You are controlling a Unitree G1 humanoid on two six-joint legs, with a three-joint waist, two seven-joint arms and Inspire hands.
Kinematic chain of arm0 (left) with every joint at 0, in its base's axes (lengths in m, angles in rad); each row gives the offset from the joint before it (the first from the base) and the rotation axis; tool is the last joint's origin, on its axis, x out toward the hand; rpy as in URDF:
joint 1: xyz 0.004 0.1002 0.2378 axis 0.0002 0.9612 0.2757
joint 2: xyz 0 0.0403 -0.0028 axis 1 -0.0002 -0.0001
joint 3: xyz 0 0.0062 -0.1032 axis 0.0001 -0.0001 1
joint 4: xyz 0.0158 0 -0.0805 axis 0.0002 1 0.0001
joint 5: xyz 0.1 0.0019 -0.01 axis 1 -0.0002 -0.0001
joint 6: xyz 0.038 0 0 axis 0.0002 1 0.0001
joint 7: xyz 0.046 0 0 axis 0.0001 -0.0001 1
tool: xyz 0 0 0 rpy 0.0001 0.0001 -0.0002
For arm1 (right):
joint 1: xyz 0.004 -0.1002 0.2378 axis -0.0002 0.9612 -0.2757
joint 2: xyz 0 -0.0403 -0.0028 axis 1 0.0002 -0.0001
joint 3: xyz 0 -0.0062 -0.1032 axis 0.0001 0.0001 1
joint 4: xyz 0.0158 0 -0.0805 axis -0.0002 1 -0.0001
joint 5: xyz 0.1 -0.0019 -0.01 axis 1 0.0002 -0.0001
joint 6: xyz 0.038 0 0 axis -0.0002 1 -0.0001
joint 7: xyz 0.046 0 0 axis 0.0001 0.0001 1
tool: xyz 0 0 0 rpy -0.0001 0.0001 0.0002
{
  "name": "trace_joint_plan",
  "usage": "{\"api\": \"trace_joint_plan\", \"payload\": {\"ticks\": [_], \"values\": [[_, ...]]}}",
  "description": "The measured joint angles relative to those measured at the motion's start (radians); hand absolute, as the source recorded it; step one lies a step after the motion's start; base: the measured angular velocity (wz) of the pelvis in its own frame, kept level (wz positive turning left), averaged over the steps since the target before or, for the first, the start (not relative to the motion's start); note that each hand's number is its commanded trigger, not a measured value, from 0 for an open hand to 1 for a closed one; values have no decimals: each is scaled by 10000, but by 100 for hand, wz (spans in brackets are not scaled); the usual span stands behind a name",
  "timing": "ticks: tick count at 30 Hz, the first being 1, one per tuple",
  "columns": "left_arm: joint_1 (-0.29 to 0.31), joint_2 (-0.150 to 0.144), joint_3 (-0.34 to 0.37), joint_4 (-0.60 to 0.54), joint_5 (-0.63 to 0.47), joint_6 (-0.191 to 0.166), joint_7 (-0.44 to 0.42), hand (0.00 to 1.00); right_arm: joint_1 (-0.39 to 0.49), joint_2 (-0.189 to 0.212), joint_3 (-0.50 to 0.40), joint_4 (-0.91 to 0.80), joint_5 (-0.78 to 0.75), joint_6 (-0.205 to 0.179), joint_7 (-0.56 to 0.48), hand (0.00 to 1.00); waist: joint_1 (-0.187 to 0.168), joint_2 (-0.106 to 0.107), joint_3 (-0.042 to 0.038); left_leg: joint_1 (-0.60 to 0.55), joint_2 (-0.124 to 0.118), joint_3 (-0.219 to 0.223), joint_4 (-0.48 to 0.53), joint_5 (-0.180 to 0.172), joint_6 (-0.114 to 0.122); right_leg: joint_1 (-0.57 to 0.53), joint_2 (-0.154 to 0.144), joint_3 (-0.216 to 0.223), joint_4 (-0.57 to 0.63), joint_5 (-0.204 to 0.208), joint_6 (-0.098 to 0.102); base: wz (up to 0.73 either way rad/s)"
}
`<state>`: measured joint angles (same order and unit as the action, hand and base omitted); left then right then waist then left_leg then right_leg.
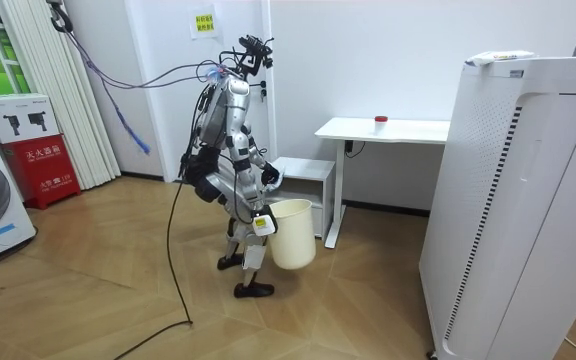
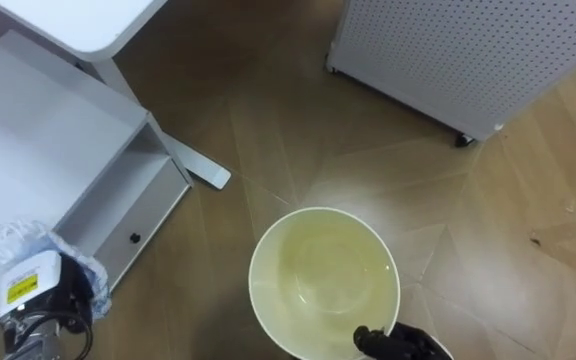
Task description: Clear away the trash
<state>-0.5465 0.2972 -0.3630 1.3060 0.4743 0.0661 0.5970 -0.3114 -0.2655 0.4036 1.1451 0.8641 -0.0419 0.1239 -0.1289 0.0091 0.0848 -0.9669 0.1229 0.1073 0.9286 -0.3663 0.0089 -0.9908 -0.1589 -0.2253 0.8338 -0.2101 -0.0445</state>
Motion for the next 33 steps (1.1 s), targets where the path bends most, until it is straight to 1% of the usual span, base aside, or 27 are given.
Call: {"api": "trace_joint_plan", "payload": {"ticks": [4,6,8,9,11,12,14,15,16,18,19,20,24,26,28,30,31,32,33], "values": [[-53,2,51,-4,2,-32,-1,100,-17,18,82,-1,96,-3,-56,100,6,0,0,60,11,2,-53,1,-5,54,15,-46,-45,-2,-3,0],[-62,-1,54,-12,7,-104,2,100,-16,63,137,7,100,-6,-183,100,10,2,2,134,23,-5,-97,4,-9,147,31,-65,-111,-2,-4,0],[-63,-51,72,-15,6,-303,18,100,-45,162,262,222,96,-37,-227,100,29,4,13,382,29,-12,-219,4,-10,408,58,-62,-257,5,7,0],[-63,-79,73,-26,21,-336,29,100,-61,185,260,280,95,-43,-232,100,33,16,20,463,32,-11,-272,7,-14,502,66,-75,-322,12,20,0],[-60,-121,59,-79,188,-608,137,100,-81,298,270,437,49,-115,-177,100,80,28,29,759,21,-8,-483,23,-30,806,78,-102,-520,23,39,0],[-61,-122,53,-116,196,-685,192,100,-83,319,289,468,52,-128,-148,100,97,18,34,826,20,12,-544,33,-33,854,69,-88,-548,21,45,5],[-40,-174,39,-366,181,-930,364,100,-144,346,425,550,24,-286,-112,100,196,-2,66,1115,1,151,-769,60,-23,1014,-4,-18,-575,-6,88,0],[-16,-208,48,-421,180,-997,416,100,-146,358,454,567,-37,-331,-113,100,228,-2,66,1213,-18,187,-841,63,-22,1082,-14,-6,-585,-12,97,-3],[94,-291,56,-637,170,-1108,562,100,-145,396,469,610,-142,-369,-124,100,269,-8,71,1438,-129,238,-1031,88,-33,1229,-57,-2,-698,-27,121,0],[312,-459,38,-1017,82,-1379,769,100,-120,474,482,648,-265,-531,-117,100,269,-7,75,1801,-176,320,-1421,190,-12,1494,-119,13,-911,-39,157,5],[479,-558,36,-1201,86,-1626,795,100,-109,552,479,700,-460,-575,-115,100,256,-10,77,2039,-293,340,-1659,235,-22,1692,-142,11,-1059,-37,177,0],[659,-660,35,-1388,94,-1825,794,100,-114,629,475,804,-526,-632,-116,100,277,-16,79,2255,-310,363,-1832,250,-34,1871,-129,16,-1187,-37,197,0],[1198,-948,-76,-1970,96,-2215,777,100,-64,850,477,986,-646,-804,-118,100,305,-15,78,2692,-296,446,-2181,270,-58,2249,-52,29,-1452,-14,242,-7],[1406,-1175,-261,-2100,86,-2452,719,100,-20,894,475,985,-753,-917,-118,100,359,-16,74,2823,-296,533,-2321,279,-44,2341,-2,63,-1619,28,309,-11],[1509,-1349,-445,-2135,55,-2592,629,100,7,938,467,985,-761,-944,-120,100,424,-16,62,2870,-301,553,-2401,285,-34,2398,2,27,-1722,44,337,-3],[1727,-1482,-753,-2466,-126,-2704,451,100,82,958,471,987,-769,-1031,-122,100,511,-15,50,2906,-303,552,-2430,289,-31,2450,12,20,-1778,58,355,0],[1947,-1547,-918,-2781,-122,-2764,315,100,122,970,472,996,-793,-1071,-120,100,559,-19,46,2960,-316,553,-2442,290,-31,2499,-5,12,-1774,58,356,4],[2163,-1600,-1077,-3004,-126,-2844,176,100,164,1001,471,995,-790,-1111,-93,100,564,-24,23,3039,-323,582,-2522,294,-24,2549,-20,6,-1773,59,358,0],[2250,-1629,-1152,-3081,-126,-2887,107,100,169,1014,473,996,-789,-1110,-66,100,573,-35,14,3086,-329,607,-2548,296,-19,2571,-30,7,-1773,61,361,0]]}}
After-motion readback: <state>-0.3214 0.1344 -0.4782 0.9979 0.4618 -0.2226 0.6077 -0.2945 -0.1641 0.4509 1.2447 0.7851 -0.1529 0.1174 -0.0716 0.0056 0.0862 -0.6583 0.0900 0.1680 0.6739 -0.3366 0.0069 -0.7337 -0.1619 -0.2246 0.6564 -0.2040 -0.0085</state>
